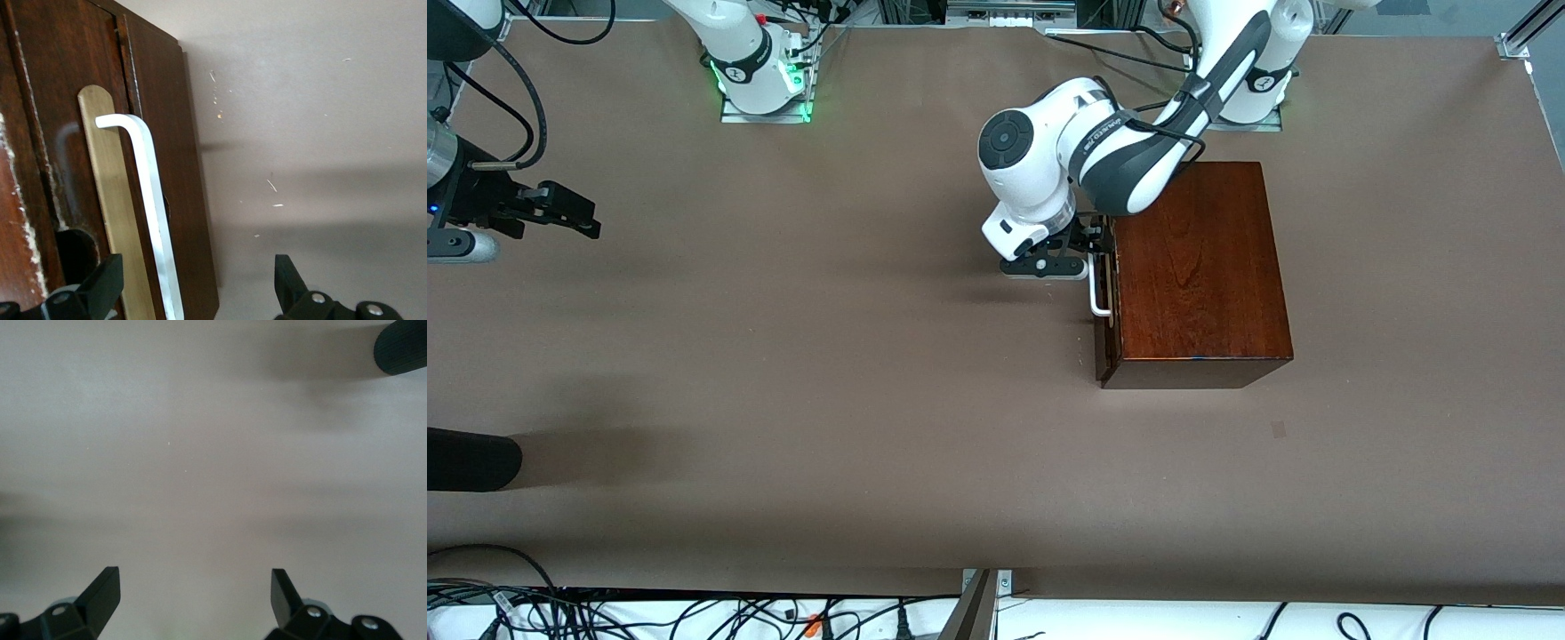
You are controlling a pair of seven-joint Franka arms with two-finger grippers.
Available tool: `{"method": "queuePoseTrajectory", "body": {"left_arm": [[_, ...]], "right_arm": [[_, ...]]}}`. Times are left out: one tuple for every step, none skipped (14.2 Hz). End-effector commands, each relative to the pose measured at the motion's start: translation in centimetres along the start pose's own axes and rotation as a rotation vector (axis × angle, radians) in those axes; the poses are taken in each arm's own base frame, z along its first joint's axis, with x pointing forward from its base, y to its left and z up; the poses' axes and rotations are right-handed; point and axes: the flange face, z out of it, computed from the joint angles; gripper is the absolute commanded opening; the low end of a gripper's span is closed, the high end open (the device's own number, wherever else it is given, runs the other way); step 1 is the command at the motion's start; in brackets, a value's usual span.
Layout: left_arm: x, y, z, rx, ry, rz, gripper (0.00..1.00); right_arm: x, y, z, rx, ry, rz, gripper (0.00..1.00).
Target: Open drawer, take yellow block, close drawer
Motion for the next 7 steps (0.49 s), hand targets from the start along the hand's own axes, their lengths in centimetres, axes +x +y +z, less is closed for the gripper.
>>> {"method": "queuePoseTrajectory", "body": {"left_arm": [[-0.6, 0.8, 1.1, 0.039, 0.035, -0.011, 1.00], [-0.6, 1.2, 1.3, 0.034, 0.035, -0.015, 1.00], [-0.5, 1.2, 1.4, 0.028, 0.039, -0.034, 1.00], [-0.7, 1.4, 1.8, 0.021, 0.041, -0.061, 1.00], [-0.9, 1.8, 2.4, 0.005, 0.049, -0.089, 1.00], [-1.2, 2.0, 2.9, -0.001, 0.050, -0.097, 1.00], [-1.2, 2.1, 3.0, -0.006, 0.054, -0.100, 1.00]], "right_arm": [[-0.5, 0.0, -0.2, 0.005, 0.006, -0.013, 1.00], [-0.5, 0.0, -0.2, 0.005, 0.006, -0.013, 1.00], [-0.5, 0.0, -0.2, 0.005, 0.006, -0.013, 1.00], [-0.5, 0.0, -0.2, 0.005, 0.006, -0.013, 1.00], [-0.5, 0.0, -0.2, 0.005, 0.004, -0.013, 1.00], [-0.5, 0.0, -0.2, 0.005, 0.004, -0.013, 1.00], [-0.5, 0.0, -0.2, 0.005, 0.004, -0.013, 1.00]]}}
